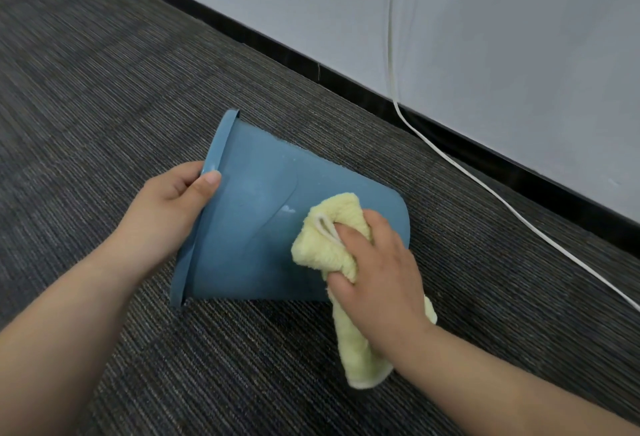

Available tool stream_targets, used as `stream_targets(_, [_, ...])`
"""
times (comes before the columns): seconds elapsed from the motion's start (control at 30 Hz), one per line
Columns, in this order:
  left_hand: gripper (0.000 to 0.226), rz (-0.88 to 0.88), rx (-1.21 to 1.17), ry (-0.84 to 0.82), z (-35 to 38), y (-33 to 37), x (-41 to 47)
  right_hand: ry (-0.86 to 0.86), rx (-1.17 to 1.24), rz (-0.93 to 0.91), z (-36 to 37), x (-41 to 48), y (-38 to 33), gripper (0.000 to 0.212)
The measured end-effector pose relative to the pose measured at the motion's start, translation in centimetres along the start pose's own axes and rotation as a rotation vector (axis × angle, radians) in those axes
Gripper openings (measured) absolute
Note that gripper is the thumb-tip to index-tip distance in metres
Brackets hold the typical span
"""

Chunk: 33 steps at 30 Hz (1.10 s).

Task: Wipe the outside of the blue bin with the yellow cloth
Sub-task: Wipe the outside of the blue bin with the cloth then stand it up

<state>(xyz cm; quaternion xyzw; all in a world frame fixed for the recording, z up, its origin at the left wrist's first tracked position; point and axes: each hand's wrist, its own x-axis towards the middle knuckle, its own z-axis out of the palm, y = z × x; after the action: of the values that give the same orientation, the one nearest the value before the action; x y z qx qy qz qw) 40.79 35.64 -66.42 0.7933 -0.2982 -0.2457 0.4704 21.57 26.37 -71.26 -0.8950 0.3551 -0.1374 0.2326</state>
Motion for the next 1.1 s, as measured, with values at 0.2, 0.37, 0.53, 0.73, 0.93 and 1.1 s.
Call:
stream_targets(0.2, [0.023,-0.004,-0.007,0.005,0.1,0.3,-0.1,0.035,-0.022,0.302,-1.6,1.4,4.8,0.042])
stream_targets(0.37, [0.024,-0.034,-0.037,0.031,0.1,0.1,0.0,0.012,-0.053,0.1,-0.9,0.7,2.9,0.045])
stream_targets(0.53, [0.024,-0.053,-0.074,0.007,-0.2,-0.2,-0.1,0.007,-0.082,0.163,-1.6,1.5,4.6,0.041])
stream_targets(0.73, [0.021,-0.005,-0.079,-0.026,0.6,0.6,-0.2,0.018,-0.068,0.344,-2.0,1.9,5.8,0.033])
stream_targets(0.93, [0.018,0.076,-0.075,-0.059,1.4,1.2,-0.9,0.187,0.138,0.092,-3.4,4.5,0.1,0.039])
stream_targets(1.1, [0.021,0.098,-0.114,-0.121,1.3,1.3,-1.2,0.036,0.075,-0.179,-3.3,5.2,-4.9,0.048])
